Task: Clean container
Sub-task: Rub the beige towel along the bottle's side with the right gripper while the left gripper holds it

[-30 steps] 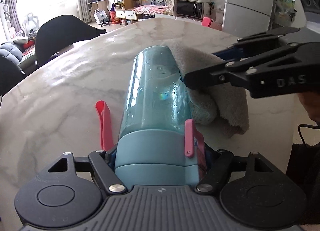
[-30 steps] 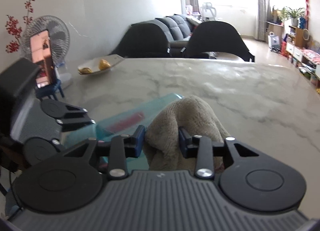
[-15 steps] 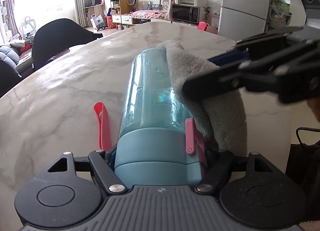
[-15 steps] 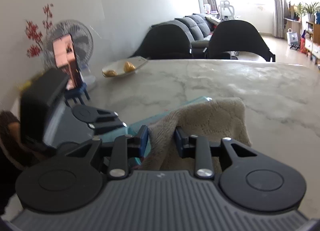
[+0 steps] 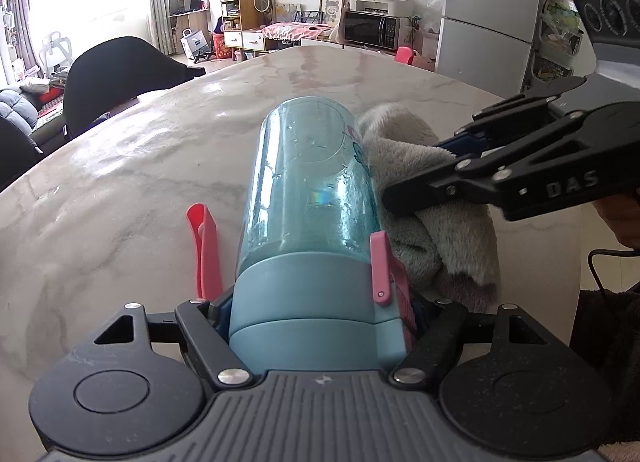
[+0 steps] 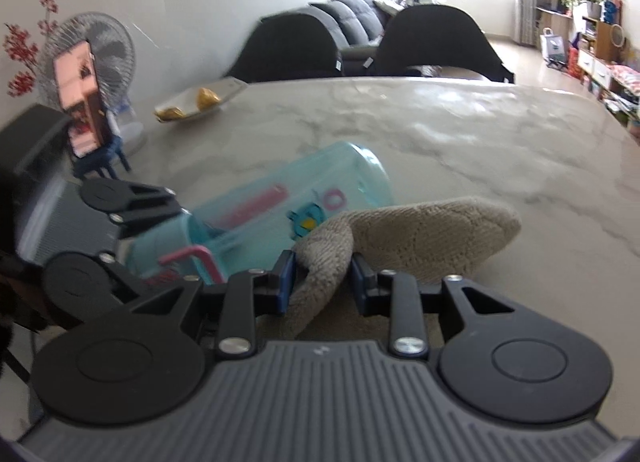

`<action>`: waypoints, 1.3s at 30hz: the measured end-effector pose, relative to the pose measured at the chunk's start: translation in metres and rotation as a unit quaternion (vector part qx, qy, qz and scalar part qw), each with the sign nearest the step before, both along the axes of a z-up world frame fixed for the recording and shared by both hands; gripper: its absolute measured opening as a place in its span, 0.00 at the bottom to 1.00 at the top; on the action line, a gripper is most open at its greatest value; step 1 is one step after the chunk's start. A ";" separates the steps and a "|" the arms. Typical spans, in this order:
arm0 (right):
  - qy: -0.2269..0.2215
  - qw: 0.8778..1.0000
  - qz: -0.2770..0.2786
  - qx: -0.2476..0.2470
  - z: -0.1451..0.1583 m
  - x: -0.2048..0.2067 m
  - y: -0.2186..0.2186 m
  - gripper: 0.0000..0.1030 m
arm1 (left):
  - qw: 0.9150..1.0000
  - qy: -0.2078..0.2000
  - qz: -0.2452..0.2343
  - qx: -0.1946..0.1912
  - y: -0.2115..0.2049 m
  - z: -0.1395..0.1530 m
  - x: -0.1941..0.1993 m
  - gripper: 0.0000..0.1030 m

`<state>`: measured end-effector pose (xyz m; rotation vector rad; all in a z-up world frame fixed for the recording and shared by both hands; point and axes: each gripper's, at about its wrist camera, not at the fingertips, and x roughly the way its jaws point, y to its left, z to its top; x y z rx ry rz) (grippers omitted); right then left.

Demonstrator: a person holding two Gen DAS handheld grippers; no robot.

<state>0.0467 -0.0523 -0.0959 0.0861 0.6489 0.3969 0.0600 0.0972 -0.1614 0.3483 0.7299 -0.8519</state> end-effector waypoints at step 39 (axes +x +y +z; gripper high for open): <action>-0.043 0.999 0.025 0.019 0.022 0.014 0.008 0.33 | 1.000 -0.020 -0.010 -0.014 0.007 -0.007 -0.010 0.87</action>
